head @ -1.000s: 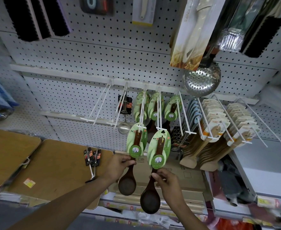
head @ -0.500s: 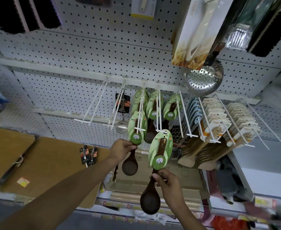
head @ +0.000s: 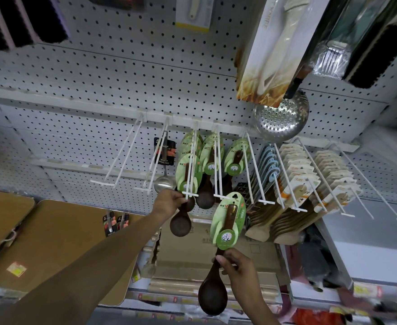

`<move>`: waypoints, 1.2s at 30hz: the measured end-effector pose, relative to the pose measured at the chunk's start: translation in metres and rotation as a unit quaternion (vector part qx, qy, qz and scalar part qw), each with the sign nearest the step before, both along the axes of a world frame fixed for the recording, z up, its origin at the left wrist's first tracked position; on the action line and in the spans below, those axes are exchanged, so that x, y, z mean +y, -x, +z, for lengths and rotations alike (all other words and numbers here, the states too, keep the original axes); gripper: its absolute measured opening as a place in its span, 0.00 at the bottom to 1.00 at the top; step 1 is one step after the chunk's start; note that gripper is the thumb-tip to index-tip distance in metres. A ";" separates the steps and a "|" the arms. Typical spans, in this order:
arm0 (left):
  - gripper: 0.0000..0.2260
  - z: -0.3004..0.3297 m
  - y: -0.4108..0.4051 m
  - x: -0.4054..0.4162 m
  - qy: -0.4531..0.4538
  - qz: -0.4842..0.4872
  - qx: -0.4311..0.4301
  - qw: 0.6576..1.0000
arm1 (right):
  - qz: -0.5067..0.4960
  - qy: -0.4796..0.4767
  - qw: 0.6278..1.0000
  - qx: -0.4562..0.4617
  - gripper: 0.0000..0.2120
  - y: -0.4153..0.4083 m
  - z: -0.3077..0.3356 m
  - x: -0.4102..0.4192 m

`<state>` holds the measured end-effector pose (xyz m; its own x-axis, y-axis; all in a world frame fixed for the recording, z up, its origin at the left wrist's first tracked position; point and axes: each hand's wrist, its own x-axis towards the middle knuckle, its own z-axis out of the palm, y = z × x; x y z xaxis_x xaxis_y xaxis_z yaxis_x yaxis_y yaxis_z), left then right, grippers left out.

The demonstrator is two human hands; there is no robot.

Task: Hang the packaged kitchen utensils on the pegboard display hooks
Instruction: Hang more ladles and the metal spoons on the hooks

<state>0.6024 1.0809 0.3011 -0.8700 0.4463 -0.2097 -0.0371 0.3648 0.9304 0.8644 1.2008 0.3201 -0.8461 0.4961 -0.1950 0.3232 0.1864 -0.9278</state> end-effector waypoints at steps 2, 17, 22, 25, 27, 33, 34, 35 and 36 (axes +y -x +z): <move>0.17 0.000 0.002 0.000 -0.003 0.008 -0.007 1.000 | -0.001 0.000 1.000 -0.004 0.05 0.000 0.000 0.000; 0.07 0.003 -0.008 -0.016 0.066 -0.010 0.087 0.994 | 0.014 -0.006 1.000 -0.011 0.06 -0.003 -0.005 -0.007; 0.08 -0.003 -0.034 -0.033 0.129 -0.021 0.102 0.986 | 0.011 0.005 1.000 -0.008 0.05 -0.008 -0.005 -0.014; 0.07 -0.006 -0.061 -0.047 0.112 -0.066 0.082 0.988 | 0.013 0.007 1.000 -0.001 0.06 -0.012 -0.007 -0.016; 0.07 -0.008 -0.083 -0.056 0.097 -0.107 0.056 0.988 | 0.014 0.008 1.000 0.003 0.07 -0.014 -0.009 -0.017; 0.10 0.000 -0.142 -0.067 0.023 -0.186 -0.017 0.982 | 0.017 0.011 1.000 0.020 0.06 -0.013 -0.010 -0.021; 0.10 0.002 -0.149 -0.068 0.020 -0.194 -0.016 0.981 | 0.017 0.011 0.999 0.026 0.06 -0.011 -0.009 -0.022; 0.10 0.003 -0.154 -0.069 0.016 -0.198 -0.017 0.980 | 0.019 0.011 0.999 0.032 0.06 -0.010 -0.008 -0.022; 0.11 0.004 -0.159 -0.070 0.010 -0.198 -0.019 0.980 | 0.019 0.010 0.999 0.038 0.06 -0.008 -0.007 -0.023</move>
